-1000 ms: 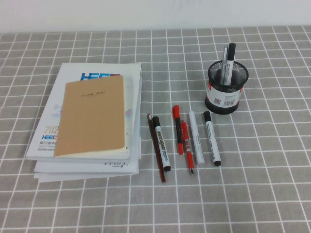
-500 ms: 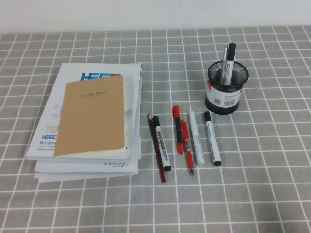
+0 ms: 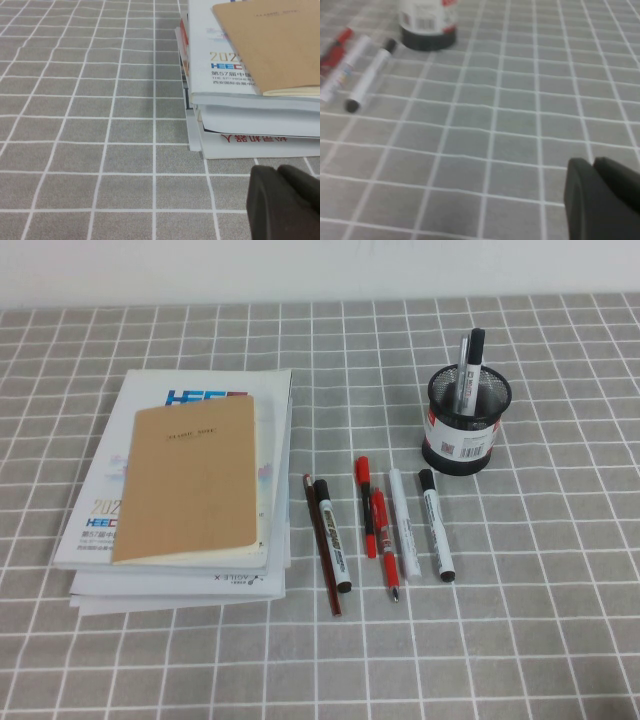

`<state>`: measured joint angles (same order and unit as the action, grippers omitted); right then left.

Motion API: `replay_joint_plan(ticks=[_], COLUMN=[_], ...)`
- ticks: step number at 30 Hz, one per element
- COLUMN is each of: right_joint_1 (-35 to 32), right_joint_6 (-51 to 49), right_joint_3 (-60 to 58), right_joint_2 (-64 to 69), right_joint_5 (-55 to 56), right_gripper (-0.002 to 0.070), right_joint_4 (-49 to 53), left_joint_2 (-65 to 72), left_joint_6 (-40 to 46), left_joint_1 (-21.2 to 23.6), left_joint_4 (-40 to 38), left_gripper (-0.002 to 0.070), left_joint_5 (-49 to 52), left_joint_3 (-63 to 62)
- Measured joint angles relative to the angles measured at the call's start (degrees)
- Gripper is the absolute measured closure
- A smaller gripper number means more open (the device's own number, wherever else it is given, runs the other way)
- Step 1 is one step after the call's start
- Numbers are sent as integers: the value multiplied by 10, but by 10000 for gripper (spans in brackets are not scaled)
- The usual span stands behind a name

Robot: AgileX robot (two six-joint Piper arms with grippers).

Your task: Put the pen into the pen holder

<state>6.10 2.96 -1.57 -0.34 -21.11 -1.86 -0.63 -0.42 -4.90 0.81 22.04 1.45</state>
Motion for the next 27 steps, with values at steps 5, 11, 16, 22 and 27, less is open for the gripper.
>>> replay_joint_plan(ticks=[5,11,16,22,27], right_joint_1=[-32,-33,-33,-33,-33], right_joint_6=[-1,-1,-1,-1,-1], right_joint_3=[0,0,0,0,0], right_joint_2=[0,0,0,0,0], right_joint_5=[-2,-2,-2,-2,-2], right_gripper=[688,688,688,688,688], right_joint_4=[5,-26,-40,-44,-44], left_joint_2=[0,0,0,0,0], left_joint_6=[0,0,0,0,0], left_joint_1=[0,0,0,0,0], left_joint_4=[0,0,0,0,0], left_gripper=[680,680,680,680,680], left_joint_5=[0,0,0,0,0], left_joint_3=[0,0,0,0,0])
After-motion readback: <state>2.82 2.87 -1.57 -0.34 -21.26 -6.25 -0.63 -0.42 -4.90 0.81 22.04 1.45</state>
